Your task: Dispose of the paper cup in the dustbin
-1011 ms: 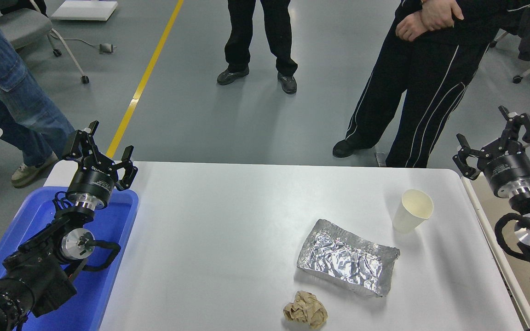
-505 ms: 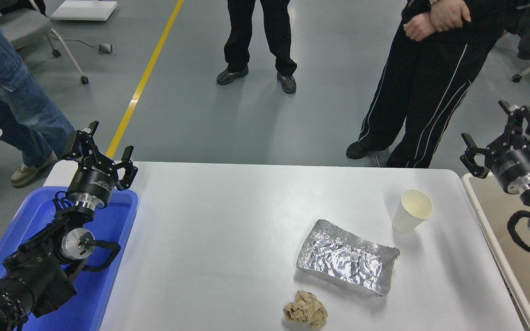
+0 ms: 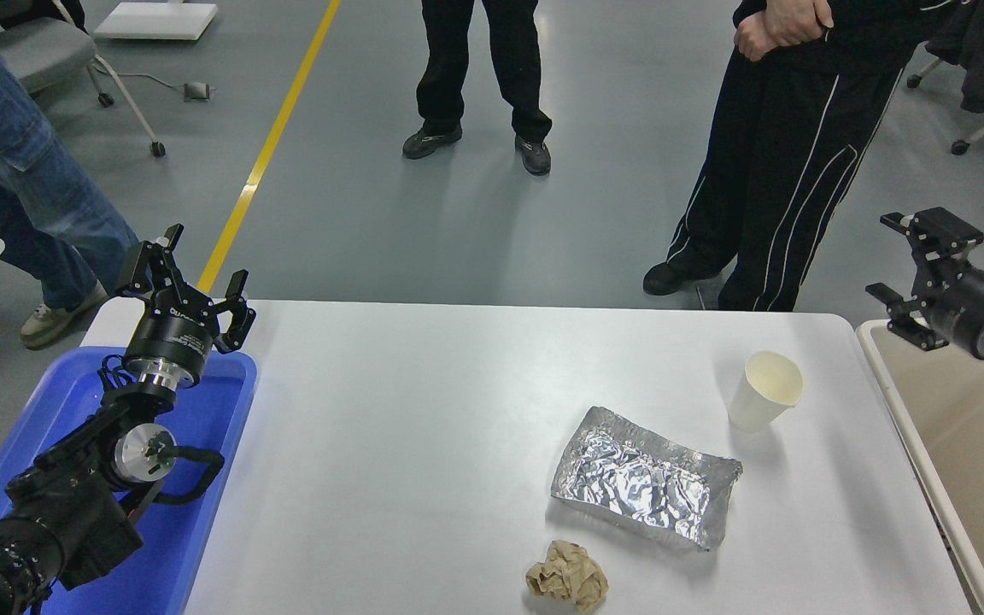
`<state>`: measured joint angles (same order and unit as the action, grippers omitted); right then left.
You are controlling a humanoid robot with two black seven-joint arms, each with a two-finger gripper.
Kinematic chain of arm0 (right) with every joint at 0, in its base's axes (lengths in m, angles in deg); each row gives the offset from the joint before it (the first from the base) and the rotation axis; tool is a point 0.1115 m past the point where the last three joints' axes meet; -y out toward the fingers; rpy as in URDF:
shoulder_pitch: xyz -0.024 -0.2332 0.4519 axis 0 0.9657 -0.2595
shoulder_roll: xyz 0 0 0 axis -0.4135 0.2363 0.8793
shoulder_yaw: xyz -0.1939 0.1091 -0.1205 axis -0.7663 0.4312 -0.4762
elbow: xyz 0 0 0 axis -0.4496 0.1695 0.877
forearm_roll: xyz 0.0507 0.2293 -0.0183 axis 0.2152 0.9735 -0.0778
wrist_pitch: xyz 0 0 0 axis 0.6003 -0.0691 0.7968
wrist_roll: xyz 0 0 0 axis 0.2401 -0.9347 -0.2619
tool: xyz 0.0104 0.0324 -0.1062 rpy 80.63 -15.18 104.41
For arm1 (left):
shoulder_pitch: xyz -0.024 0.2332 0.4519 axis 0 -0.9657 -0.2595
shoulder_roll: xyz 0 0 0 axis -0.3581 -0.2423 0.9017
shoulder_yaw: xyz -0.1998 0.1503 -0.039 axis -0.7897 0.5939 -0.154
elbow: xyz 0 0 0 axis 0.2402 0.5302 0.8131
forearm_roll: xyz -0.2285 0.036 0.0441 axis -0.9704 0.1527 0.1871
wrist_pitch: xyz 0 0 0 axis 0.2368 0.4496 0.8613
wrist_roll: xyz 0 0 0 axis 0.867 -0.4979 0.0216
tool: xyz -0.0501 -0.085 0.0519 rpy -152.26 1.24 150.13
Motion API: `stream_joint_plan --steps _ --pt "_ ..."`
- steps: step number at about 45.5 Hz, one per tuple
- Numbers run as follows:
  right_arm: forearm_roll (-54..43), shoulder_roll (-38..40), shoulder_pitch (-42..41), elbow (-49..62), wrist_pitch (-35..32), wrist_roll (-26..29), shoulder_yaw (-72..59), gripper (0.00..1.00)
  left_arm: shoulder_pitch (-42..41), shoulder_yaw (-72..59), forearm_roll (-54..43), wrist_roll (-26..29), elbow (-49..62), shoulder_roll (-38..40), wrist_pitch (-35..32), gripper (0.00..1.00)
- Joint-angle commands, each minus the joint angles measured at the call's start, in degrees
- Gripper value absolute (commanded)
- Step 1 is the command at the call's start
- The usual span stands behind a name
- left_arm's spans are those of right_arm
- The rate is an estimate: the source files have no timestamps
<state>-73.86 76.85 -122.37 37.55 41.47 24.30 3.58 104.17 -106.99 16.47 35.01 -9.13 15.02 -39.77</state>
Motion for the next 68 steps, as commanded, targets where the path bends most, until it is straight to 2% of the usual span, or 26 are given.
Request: stream_joint_plan --steps 1,11,22,31,43,68 --pt "-9.2 2.9 -8.0 0.0 0.0 -0.1 -11.3 1.00 0.0 0.0 0.1 0.0 0.0 0.0 0.0 1.00" --pt "-18.8 2.9 -14.8 -0.8 -0.3 -0.2 -19.5 1.00 0.0 0.0 0.0 0.0 0.0 0.0 0.0 1.00" --pt "-34.5 1.2 -18.4 -1.3 -0.4 -0.3 -21.3 1.00 0.0 0.0 0.0 0.0 0.0 0.0 0.0 1.00" --pt "-42.8 -3.0 -19.2 -1.2 -0.5 -0.3 -23.0 1.00 0.0 0.0 0.0 0.0 0.0 0.0 0.0 1.00" --pt "-43.7 -8.8 -18.4 -1.2 -0.3 -0.3 -29.3 1.00 0.0 0.0 0.0 0.0 0.0 0.0 0.0 1.00" --pt "-44.1 -12.3 -13.3 -0.2 0.2 -0.3 -33.9 1.00 0.0 0.0 0.0 0.0 0.0 0.0 0.0 1.00"
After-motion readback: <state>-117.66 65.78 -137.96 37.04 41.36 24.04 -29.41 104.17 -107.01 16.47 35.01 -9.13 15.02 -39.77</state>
